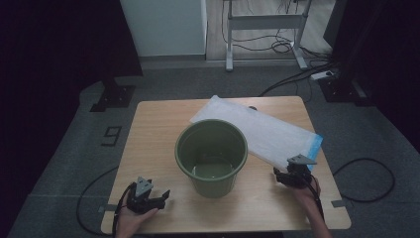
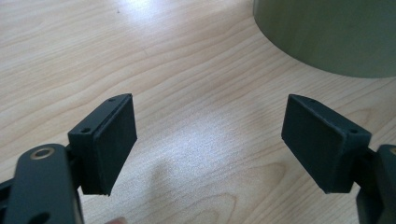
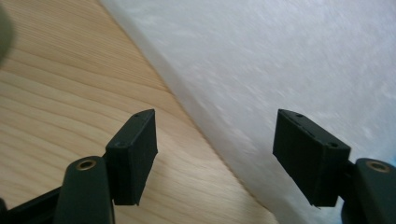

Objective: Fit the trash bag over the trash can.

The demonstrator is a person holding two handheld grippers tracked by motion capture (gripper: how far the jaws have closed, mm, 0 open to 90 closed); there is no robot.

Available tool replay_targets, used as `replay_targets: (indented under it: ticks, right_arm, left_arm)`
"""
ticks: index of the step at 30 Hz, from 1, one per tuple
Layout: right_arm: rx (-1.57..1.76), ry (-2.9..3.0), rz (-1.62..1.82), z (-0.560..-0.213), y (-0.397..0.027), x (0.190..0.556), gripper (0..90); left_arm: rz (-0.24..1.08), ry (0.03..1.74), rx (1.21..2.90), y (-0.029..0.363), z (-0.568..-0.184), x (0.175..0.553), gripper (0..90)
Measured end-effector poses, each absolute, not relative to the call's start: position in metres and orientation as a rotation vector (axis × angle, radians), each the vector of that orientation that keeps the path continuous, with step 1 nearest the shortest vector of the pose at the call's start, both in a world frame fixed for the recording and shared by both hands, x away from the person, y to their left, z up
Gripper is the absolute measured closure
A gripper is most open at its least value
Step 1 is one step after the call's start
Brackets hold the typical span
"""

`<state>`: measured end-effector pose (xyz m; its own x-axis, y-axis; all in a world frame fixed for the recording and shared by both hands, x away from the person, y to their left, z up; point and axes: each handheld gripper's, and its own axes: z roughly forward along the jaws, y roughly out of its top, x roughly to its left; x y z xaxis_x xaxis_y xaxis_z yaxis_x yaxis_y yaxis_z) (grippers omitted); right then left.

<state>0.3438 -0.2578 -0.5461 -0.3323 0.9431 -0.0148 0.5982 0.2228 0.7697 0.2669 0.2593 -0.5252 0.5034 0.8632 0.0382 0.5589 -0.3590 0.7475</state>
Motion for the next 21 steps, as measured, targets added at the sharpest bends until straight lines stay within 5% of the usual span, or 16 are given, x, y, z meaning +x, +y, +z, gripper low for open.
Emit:
replay_targets:
  ticks: [7, 13, 17, 21]
  right_arm:
    - [1.474, 1.999, 0.911, -0.553, -0.273, 0.345, 37.8]
    - [1.488, 1.939, 0.930, -0.554, -0.283, 0.339, 76.6]
    - [1.467, 1.954, 0.930, -0.554, -0.289, 0.336, 87.9]
    - [1.460, 1.982, 0.931, -0.553, -0.293, 0.327, 88.6]
  left_arm:
    - [0.568, 1.152, 2.064, 0.257, -0.525, 0.266, 18.1]
    - [0.562, 1.169, 2.061, 0.261, -0.529, 0.267, 18.5]
    - [0.557, 1.163, 2.063, 0.261, -0.530, 0.268, 18.9]
    - [0.551, 1.158, 2.063, 0.260, -0.530, 0.267, 19.1]
